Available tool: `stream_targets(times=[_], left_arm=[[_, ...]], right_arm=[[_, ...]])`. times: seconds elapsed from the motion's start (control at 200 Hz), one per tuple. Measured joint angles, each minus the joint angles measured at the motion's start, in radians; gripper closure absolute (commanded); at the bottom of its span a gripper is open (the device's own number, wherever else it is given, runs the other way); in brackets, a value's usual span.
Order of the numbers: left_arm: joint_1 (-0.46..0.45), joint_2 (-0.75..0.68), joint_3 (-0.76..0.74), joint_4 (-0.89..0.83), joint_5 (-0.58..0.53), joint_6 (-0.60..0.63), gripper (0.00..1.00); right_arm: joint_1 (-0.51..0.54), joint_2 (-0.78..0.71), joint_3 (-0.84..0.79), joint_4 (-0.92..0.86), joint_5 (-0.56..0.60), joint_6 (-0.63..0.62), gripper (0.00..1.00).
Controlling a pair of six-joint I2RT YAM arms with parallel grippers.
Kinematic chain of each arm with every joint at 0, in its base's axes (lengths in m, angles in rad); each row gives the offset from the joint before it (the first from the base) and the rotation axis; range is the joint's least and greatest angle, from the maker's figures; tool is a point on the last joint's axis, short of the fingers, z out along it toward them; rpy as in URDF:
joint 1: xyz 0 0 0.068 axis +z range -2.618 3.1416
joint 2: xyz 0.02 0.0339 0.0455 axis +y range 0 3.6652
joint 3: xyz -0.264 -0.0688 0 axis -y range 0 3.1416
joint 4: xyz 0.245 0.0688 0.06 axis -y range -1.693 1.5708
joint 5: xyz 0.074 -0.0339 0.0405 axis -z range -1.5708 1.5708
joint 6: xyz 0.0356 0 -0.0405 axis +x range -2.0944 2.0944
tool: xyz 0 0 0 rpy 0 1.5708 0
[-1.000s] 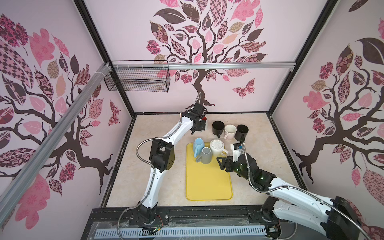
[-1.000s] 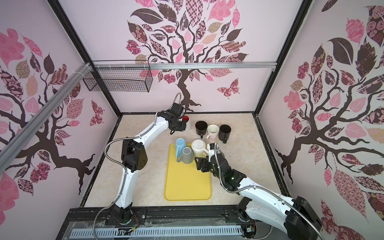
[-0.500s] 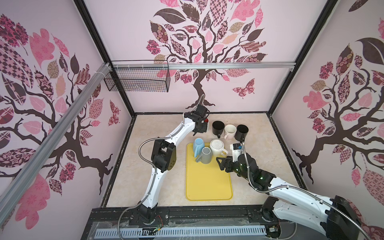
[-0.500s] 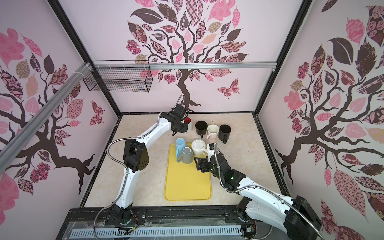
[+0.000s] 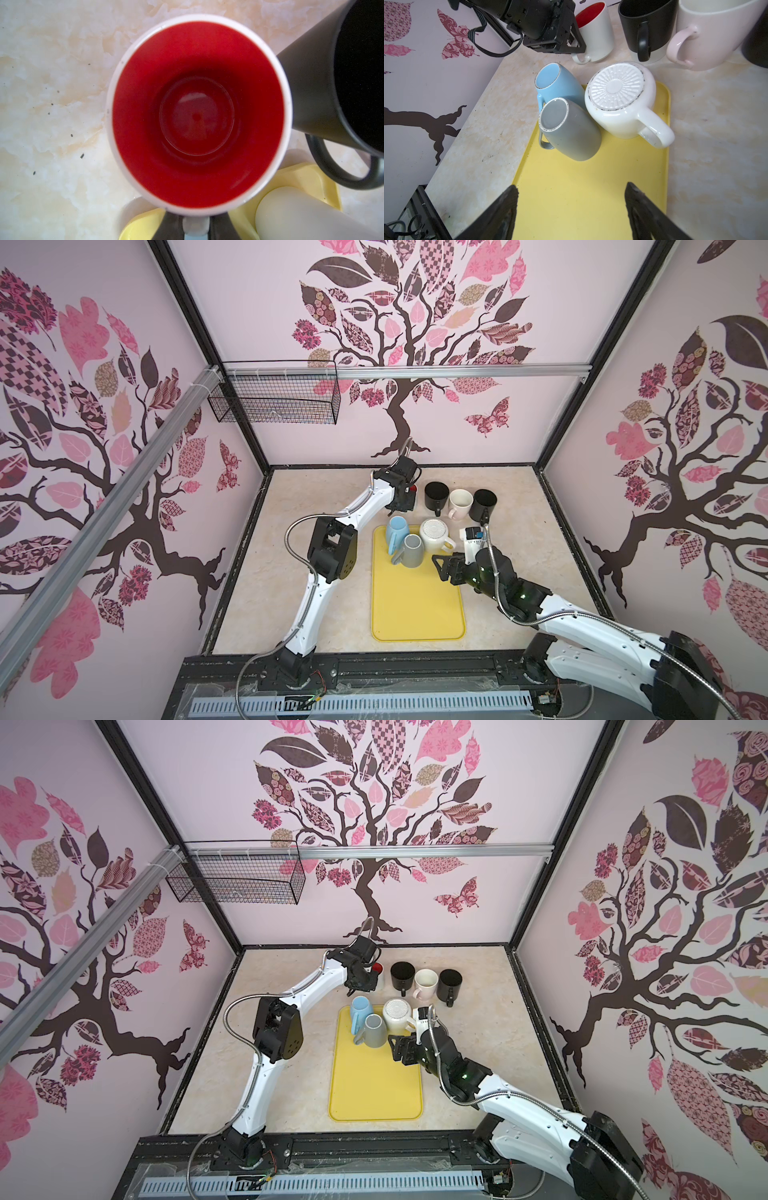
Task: Turn the mug right side up
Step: 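Lower the red-lined mug upright beside the dark mug with the left gripper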
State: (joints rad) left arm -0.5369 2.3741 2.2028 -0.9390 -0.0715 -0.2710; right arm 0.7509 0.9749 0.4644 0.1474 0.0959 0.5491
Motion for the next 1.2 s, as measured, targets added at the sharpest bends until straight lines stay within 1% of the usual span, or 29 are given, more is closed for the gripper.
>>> stream_targets(times=[0.565,0.645,0.72,0.865,1.075,1.2], left_arm=[[-0.009,0.002,-0.008,-0.012,-0.005,0.011,1.00],[-0.009,0.003,-0.011,-0.014,-0.005,0.012,0.98],[-0.009,0.004,-0.016,-0.016,-0.006,0.013,0.93],[-0.009,0.005,-0.024,-0.018,-0.006,0.012,0.70],[-0.009,0.005,-0.024,-0.005,-0.005,0.021,0.64],[-0.009,0.003,-0.042,0.014,-0.004,0.028,0.55]], right_arm=[[0.000,-0.002,0.000,0.006,-0.007,0.000,0.18],[0.000,-0.003,0.000,0.006,-0.007,0.000,0.18],[0.000,-0.003,0.000,0.006,-0.007,0.000,0.18],[0.000,-0.003,0.000,0.006,-0.007,0.000,0.18],[0.000,-0.003,0.000,0.006,-0.007,0.000,0.18],[0.000,-0.006,0.000,0.006,-0.007,0.000,0.18]])
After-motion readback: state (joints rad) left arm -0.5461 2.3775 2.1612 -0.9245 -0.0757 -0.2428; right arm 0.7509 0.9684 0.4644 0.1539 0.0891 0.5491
